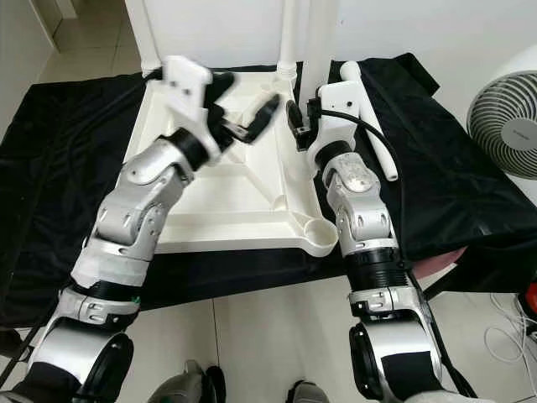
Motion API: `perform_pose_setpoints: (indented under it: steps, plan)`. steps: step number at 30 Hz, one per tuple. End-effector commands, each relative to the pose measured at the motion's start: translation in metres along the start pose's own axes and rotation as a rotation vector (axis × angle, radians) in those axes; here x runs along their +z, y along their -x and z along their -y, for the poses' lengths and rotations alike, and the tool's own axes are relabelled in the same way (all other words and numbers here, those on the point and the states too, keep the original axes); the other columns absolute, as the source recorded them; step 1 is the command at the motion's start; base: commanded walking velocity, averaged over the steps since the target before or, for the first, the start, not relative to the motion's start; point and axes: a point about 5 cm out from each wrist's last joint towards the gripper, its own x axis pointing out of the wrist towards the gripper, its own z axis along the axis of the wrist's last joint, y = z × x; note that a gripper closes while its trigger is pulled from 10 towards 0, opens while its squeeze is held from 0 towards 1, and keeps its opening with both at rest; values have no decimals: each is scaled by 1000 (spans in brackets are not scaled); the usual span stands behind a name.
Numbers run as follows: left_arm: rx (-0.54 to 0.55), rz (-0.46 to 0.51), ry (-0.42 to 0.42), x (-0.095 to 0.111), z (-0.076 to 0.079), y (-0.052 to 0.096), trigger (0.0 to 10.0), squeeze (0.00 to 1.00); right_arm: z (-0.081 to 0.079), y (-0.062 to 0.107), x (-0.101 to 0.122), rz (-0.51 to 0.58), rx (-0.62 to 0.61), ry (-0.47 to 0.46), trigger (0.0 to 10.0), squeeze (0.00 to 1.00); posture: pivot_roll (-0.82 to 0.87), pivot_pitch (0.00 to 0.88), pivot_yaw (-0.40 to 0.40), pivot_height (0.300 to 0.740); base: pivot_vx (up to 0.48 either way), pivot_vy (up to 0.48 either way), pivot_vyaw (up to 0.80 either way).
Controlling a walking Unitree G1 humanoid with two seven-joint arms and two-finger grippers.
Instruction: Building children table
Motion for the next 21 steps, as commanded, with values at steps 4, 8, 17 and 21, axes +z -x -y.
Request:
perform_pose_setpoints:
  steps: [4,8,17,21]
  plan:
    - [-75,8,31,10,9,-4,10000,0,-3,-2,0,-15,37,19,10000,0,-42,55,34,740,0,0,0]
    - [-93,-18,79,15,11,-8,10000,0,-8,0,-1,-15,104,46,10000,0,-40,53,37,740,0,0,0]
    - [-84,-18,109,24,-2,-15,10000,0,-24,8,-2,-8,265,93,10000,0,-47,49,44,740,0,0,0]
    - [-75,-8,120,29,-6,-18,10000,0,-26,9,-3,-11,294,104,10000,0,-47,49,44,740,0,0,0]
